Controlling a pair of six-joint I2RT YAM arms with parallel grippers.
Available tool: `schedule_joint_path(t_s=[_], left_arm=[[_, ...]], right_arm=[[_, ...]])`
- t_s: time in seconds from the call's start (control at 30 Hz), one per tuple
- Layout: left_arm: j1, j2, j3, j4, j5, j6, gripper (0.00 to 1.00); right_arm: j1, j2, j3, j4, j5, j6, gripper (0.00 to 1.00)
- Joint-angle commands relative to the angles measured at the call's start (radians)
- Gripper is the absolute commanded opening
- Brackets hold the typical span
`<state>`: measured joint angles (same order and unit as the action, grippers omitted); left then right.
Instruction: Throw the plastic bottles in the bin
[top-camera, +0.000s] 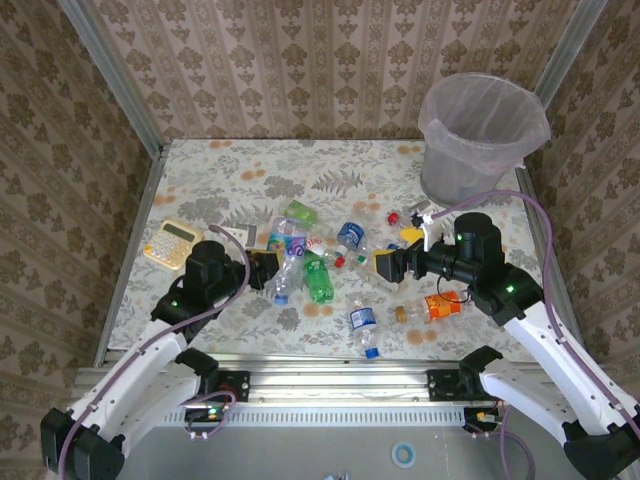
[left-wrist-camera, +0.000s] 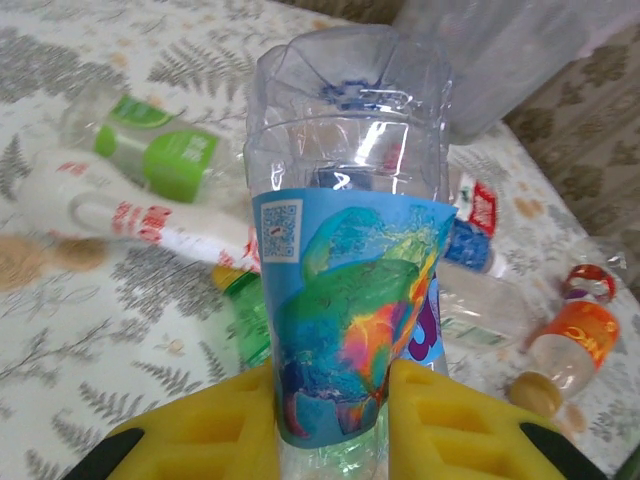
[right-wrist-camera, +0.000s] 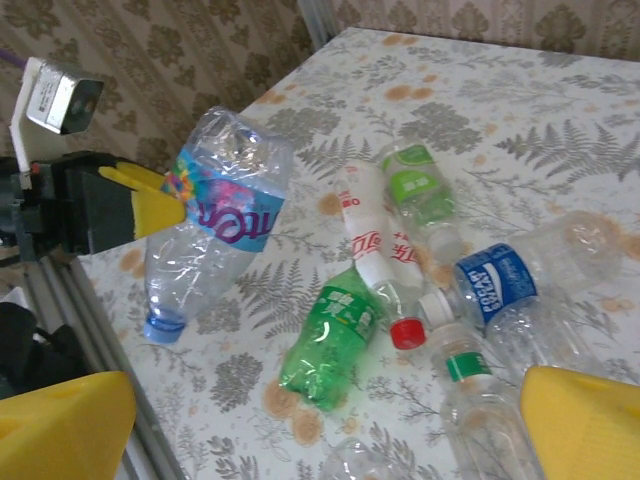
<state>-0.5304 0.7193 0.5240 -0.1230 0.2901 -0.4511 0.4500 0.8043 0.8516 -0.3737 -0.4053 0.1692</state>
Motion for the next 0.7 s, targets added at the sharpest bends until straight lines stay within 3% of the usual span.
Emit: schedule_joint_path(t_s=[0.0,0.4,0.67], left_arm=[[-0.023,0.008,0.022,0.105,0.099,0.017,0.26],[-0.148,0.202,0.152,0.322,0.201,0.005,0.25],[-0.178,0.311,0.207,0.428,0.247,-0.008,0.25]], right_arm=[[0.01,0.001,-0.017,0.06,-0.082,0.039,1.0],[0.013,0.018,-0.061,0.15,-0.167,0.096,1.0],[0.012,0.022,-0.098,0.228,-0.166,0.126,1.0]])
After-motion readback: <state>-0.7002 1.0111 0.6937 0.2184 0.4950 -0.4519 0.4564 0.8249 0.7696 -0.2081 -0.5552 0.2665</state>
